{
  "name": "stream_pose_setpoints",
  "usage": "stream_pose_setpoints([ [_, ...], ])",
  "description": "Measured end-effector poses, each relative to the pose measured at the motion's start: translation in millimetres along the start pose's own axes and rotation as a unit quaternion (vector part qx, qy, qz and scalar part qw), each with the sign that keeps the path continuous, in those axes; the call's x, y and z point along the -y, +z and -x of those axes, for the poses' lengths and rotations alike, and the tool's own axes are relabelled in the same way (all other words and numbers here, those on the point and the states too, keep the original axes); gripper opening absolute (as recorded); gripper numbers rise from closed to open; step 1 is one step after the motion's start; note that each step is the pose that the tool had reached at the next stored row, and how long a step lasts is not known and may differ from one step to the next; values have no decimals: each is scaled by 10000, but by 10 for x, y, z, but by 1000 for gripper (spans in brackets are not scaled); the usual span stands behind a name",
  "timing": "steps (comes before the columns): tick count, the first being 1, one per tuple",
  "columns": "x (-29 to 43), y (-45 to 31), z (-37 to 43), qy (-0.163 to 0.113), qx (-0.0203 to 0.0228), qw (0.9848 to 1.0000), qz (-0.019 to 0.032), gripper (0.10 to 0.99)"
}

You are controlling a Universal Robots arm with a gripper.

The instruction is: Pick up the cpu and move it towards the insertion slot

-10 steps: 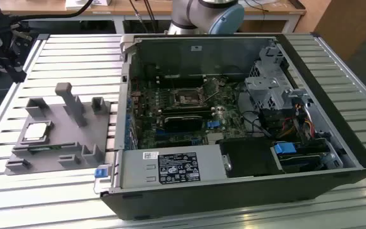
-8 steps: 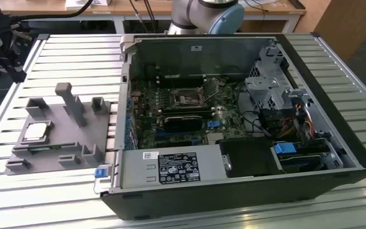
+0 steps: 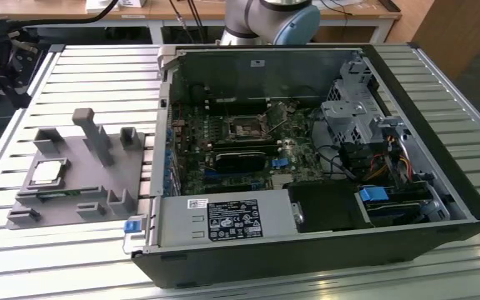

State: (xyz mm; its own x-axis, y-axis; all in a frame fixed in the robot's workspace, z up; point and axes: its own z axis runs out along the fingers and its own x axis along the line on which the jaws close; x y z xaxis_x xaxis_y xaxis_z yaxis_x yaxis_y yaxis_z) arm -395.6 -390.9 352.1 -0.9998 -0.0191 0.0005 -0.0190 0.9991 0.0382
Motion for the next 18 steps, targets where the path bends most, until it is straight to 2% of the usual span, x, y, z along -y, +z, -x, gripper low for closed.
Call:
stream_pose_setpoints([
  [7, 6, 29, -92, -1, 0, 10000, 0, 106],
  [18, 11, 105, -145, -1, 0, 10000, -4, 106],
])
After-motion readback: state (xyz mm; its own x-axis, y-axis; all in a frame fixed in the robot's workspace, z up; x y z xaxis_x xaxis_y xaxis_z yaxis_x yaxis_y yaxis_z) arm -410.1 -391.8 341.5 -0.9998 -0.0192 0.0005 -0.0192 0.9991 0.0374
